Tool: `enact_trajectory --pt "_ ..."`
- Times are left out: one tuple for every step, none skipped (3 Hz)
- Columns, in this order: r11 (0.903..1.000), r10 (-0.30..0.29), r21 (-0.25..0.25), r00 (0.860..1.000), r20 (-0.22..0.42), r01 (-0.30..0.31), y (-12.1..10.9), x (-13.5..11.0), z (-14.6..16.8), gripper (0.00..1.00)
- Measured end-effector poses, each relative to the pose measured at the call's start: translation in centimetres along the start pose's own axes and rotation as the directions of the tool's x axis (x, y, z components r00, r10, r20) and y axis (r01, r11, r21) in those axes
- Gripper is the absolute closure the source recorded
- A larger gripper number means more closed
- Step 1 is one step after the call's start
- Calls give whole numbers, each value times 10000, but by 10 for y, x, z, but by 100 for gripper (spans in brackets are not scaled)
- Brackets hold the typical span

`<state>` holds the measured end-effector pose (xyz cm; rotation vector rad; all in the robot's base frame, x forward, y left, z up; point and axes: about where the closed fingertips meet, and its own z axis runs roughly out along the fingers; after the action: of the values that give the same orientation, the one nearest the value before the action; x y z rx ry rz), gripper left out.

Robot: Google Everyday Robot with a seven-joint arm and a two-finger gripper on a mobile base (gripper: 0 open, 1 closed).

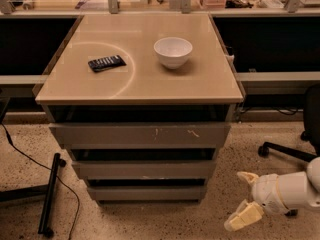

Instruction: Open bottom drawer

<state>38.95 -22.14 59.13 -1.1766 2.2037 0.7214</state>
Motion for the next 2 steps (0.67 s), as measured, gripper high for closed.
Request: enact_trajectory --pt "9973 352 -637 9993 -120 -359 -19 25 43 0" --pt "9973 348 -639 9993 -112 -355 -19 25 43 0"
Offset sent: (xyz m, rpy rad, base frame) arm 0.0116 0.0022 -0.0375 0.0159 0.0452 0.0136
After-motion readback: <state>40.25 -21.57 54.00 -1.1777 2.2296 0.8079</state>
